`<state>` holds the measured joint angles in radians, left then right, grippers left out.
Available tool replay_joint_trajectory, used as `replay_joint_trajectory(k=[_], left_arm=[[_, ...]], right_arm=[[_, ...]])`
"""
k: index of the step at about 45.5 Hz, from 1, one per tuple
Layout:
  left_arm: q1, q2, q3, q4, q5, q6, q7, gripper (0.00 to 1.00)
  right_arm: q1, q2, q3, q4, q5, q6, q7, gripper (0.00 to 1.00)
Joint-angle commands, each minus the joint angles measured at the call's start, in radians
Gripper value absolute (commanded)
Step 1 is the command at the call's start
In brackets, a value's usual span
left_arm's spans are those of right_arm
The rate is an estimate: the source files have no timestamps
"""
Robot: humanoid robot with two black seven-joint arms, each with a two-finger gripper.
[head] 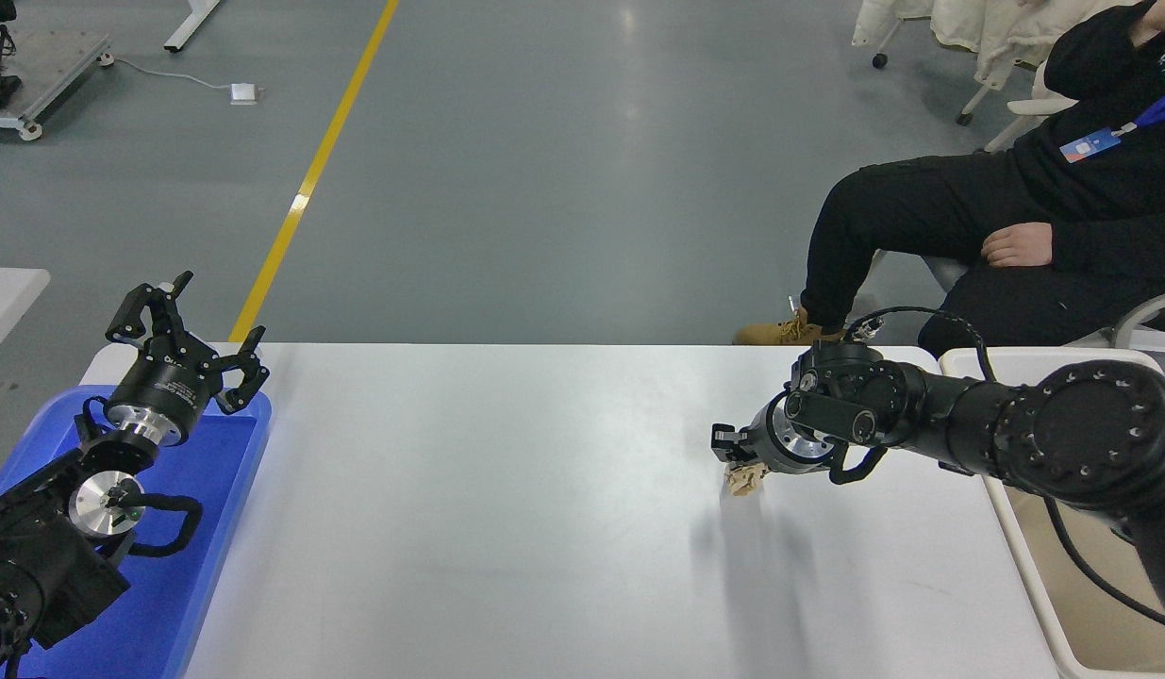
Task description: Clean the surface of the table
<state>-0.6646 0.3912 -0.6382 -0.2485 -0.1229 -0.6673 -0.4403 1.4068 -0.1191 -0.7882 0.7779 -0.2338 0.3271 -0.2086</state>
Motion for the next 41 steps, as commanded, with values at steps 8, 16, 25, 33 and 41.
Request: replay_joint_trajectory(k=[8, 16, 25, 33, 41], left_arm=[[0.0, 0.0, 0.0, 0.0, 0.0, 0.002, 0.0, 1.0], [0.0, 0.001, 0.0, 0.0, 0.0, 0.002, 0.0, 1.0], [-0.001, 0.0, 0.0, 0.0, 0.0, 0.002, 0.0, 1.0], [0.0, 0.0, 0.0, 0.0, 0.0, 0.0, 0.0, 1.0], [-0.001, 0.0, 0.0, 0.0, 0.0, 0.0, 0.0, 1.0]], right_arm=[[0.356, -0.436, -0.013, 0.48, -0.085, 0.055, 0.0, 0.0], [0.468, -0.605, -0.017, 0.538, -0.15, 0.161, 0.0, 0.0], [0.552, -0.709, -0.017, 0.535, -0.225, 0.291, 0.0, 0.0], [0.581, -0.755, -0.016, 0.532, -0.275, 0.348, 0.0, 0.0], [0.563, -0.768, -0.016, 0.492, -0.311, 0.357, 0.0, 0.0]])
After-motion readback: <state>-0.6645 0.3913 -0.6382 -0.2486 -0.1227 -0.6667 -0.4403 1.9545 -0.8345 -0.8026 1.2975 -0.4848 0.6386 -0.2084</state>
